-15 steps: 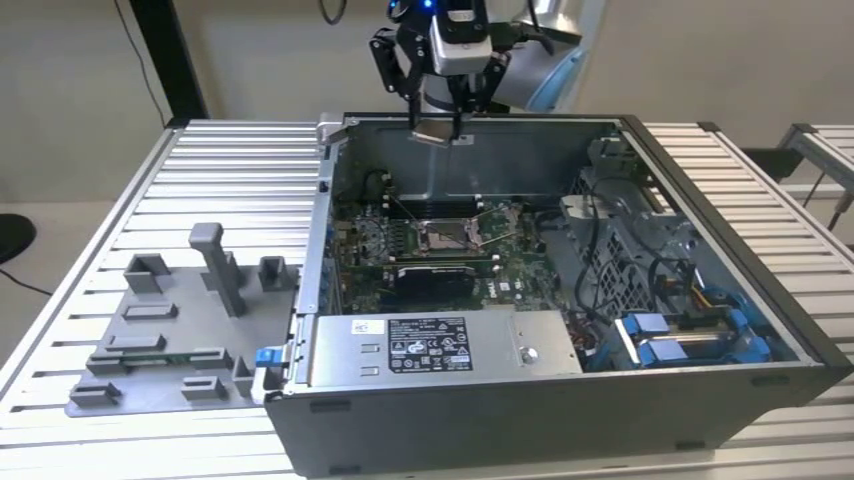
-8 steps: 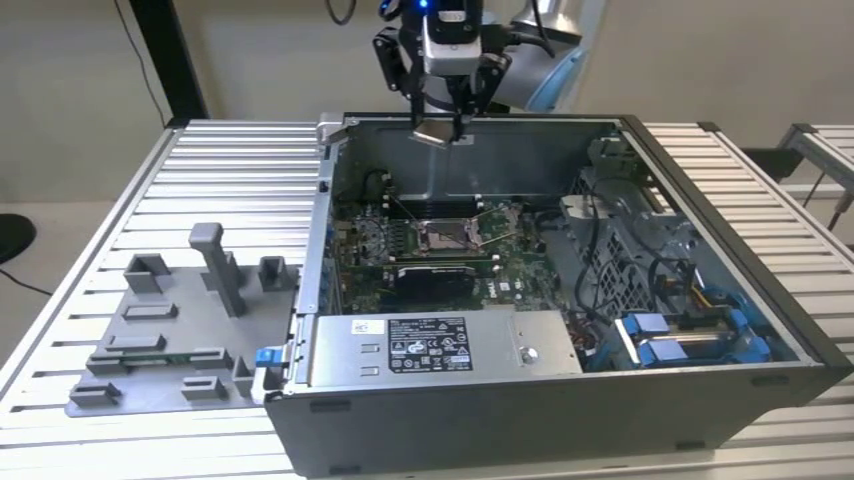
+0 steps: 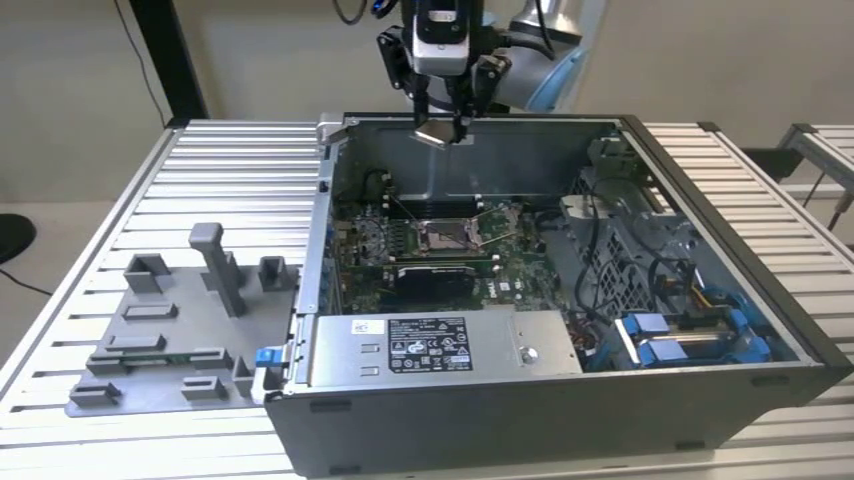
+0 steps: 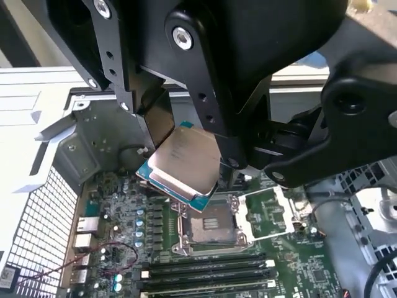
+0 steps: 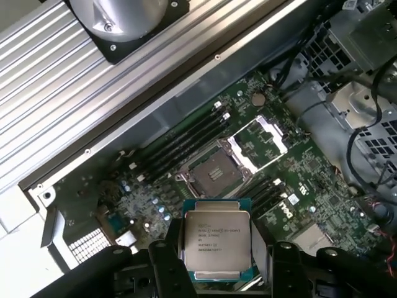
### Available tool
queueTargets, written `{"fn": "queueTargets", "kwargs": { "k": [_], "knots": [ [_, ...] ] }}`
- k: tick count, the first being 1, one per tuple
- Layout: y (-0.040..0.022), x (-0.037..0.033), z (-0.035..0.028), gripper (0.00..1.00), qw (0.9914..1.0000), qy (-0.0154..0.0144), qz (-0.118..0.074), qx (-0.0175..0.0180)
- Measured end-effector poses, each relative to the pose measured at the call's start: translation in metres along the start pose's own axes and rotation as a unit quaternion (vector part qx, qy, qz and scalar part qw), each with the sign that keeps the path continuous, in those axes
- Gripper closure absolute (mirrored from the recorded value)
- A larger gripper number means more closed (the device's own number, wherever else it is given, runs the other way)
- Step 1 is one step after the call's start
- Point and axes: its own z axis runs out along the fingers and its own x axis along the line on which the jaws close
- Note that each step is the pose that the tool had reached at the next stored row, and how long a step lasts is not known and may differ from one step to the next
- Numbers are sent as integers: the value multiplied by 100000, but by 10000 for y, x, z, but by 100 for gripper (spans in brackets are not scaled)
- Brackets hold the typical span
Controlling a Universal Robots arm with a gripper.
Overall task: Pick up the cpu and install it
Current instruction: 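Pick up the cpu and move it towards the insertion slot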
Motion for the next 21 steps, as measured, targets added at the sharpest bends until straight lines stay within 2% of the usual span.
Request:
{"fn": "queueTargets", "kwargs": {
  "k": [4, 7, 15, 17, 21],
  "knots": [
    [0, 0, -2, 100, 99973, -314, 2293, -24],
    [0, 0, -2, 100, 99916, -556, 4071, -33],
    [0, 0, -2, 100, 99887, -645, 4710, -37],
    [0, 1, -2, 100, 99826, -797, 5843, -43],
    [0, 0, 0, 100, 99625, -1166, 8571, -64]
  ]
}}
